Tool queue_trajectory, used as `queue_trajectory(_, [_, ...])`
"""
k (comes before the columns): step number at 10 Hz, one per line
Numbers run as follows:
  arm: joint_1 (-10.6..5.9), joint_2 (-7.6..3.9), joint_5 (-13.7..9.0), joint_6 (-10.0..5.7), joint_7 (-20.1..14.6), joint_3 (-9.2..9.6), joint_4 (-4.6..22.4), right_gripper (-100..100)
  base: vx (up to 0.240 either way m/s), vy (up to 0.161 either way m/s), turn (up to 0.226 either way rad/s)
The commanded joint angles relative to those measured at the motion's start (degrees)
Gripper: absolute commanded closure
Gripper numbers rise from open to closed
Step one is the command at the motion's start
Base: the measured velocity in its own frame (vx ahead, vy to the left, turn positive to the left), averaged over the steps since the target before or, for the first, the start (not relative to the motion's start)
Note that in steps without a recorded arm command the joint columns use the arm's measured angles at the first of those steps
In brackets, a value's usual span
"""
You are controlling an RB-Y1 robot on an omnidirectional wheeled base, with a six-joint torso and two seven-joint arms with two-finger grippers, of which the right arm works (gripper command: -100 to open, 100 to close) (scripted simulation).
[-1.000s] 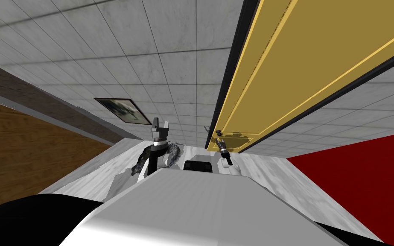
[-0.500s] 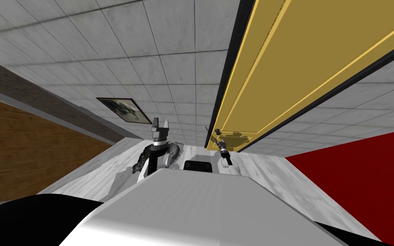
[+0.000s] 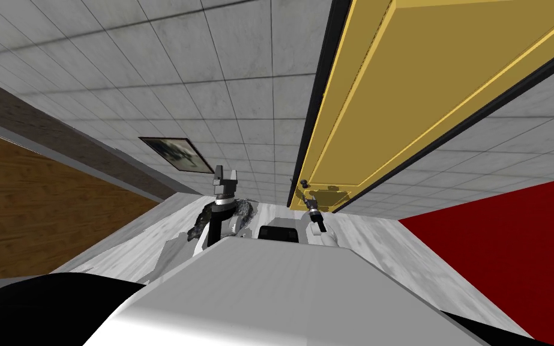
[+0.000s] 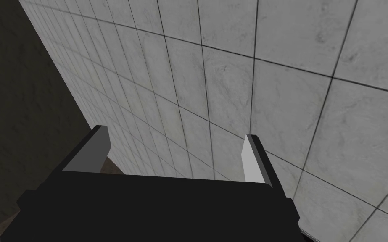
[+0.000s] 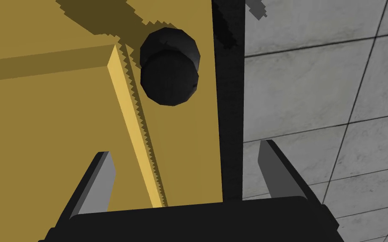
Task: Pull the door open
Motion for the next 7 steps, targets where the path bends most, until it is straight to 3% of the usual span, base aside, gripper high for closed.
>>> queue_trajectory(1, [-0.04,0.16,0.21,0.15,1.66,-0.28,-0.01,-100,-0.046,-0.023,0.001])
queue_trajectory(3, [-0.12,0.41,0.50,0.32,3.91,-0.70,0.06,-100,-0.050,-0.029,0.001])
queue_trajectory(4, [-0.07,0.36,0.42,0.29,3.15,-0.57,-0.03,-100,-0.025,-0.017,0.002])
queue_trajectory(6, [0.85,-1.53,-0.28,-0.79,2.18,-1.56,0.67,-100,0.148,0.064,0.165])
queue_trajectory(7, [0.85,-1.53,-0.28,-0.79,2.18,-1.56,0.67,-100,0.152,0.075,0.019])
